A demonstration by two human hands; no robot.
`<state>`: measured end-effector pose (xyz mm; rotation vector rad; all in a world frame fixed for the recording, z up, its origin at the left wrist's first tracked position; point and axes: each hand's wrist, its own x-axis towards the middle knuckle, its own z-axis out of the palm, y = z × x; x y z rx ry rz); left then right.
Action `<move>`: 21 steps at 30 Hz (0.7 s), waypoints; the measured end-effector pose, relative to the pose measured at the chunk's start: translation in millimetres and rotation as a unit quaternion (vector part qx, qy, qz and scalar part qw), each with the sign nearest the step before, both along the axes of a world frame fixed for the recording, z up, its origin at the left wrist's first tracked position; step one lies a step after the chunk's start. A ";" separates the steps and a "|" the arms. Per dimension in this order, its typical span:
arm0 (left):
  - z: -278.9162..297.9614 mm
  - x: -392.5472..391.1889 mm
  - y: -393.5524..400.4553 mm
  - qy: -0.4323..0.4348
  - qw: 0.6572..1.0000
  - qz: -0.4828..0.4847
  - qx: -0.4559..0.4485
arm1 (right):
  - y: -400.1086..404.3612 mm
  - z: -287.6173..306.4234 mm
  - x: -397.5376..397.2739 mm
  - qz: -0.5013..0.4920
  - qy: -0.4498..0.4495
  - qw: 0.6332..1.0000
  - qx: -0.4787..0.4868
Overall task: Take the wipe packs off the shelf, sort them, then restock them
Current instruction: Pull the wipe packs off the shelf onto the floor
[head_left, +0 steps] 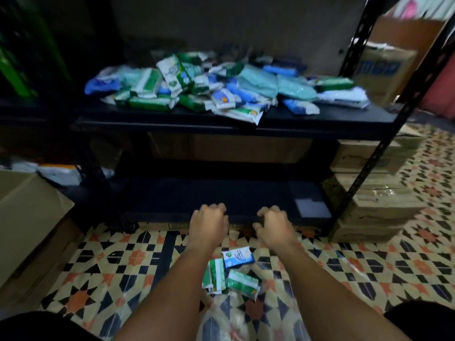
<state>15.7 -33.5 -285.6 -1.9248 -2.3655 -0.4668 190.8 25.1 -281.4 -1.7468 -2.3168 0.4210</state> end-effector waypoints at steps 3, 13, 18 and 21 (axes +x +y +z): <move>52.1 1.7 14.8 0.035 0.994 -0.030 0.097 | 10.5 47.6 6.4 -0.002 0.013 0.997 0.076; 223.4 -0.9 101.6 0.120 0.958 -0.054 0.257 | 82.9 186.9 14.9 -0.014 0.078 0.950 0.303; 263.3 0.5 147.0 0.107 0.980 0.010 0.167 | 134.5 234.9 18.7 -0.050 0.047 0.959 0.275; 276.2 0.2 172.6 0.111 0.987 0.010 0.113 | 162.3 251.1 16.4 -0.068 0.015 0.972 0.224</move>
